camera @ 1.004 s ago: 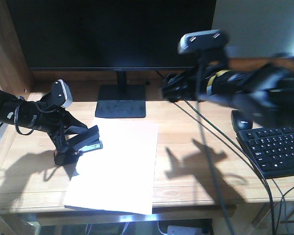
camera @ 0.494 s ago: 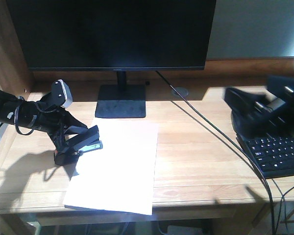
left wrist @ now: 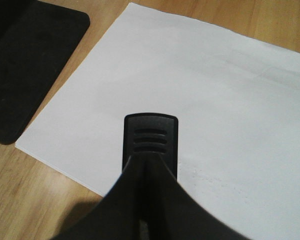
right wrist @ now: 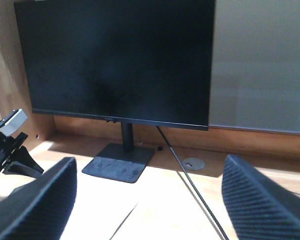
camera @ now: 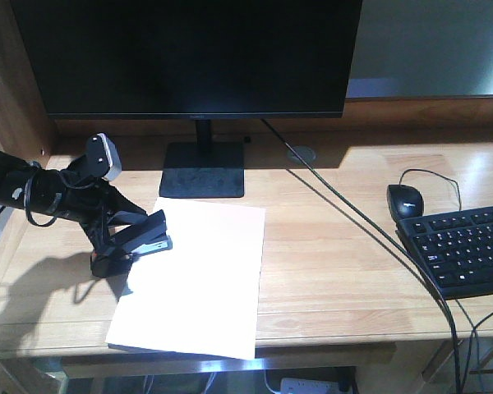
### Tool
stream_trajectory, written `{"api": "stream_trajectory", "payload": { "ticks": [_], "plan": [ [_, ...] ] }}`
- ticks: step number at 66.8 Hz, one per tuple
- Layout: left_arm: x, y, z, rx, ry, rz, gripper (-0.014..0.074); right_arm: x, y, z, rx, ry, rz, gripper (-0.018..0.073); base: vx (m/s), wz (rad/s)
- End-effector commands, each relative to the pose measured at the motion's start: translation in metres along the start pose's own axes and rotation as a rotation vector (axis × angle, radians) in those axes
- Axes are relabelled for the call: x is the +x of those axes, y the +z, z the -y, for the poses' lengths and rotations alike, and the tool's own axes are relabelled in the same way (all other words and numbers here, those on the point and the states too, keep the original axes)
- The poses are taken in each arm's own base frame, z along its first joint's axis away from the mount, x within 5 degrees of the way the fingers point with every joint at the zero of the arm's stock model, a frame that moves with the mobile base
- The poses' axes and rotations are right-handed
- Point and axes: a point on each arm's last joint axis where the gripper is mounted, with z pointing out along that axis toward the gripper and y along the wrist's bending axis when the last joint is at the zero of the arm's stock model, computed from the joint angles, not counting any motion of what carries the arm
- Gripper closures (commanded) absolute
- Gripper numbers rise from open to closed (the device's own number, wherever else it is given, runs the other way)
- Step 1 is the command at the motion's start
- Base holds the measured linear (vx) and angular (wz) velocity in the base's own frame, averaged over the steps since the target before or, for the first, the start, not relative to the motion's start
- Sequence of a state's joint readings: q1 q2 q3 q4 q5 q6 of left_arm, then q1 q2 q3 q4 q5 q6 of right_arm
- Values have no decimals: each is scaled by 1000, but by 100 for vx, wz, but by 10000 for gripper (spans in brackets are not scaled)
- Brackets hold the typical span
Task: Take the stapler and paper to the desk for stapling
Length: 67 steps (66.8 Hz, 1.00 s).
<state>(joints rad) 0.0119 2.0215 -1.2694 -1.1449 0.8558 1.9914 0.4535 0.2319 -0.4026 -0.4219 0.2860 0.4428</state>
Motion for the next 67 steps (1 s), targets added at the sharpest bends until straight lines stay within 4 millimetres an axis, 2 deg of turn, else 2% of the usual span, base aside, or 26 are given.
{"api": "stream_trajectory", "payload": {
  "ticks": [1, 16, 67],
  "plan": [
    [-24, -15, -2, -29, 10, 72, 603, -4, -13, 0, -13, 32, 88, -5, 0, 0],
    [-24, -15, -2, -29, 10, 72, 603, 9, -32, 4, -7, 51, 138, -5, 0, 0],
    [-24, -15, -2, -29, 10, 72, 603, 11, -32, 4, -3, 42, 136, -5, 0, 0]
  ]
}}
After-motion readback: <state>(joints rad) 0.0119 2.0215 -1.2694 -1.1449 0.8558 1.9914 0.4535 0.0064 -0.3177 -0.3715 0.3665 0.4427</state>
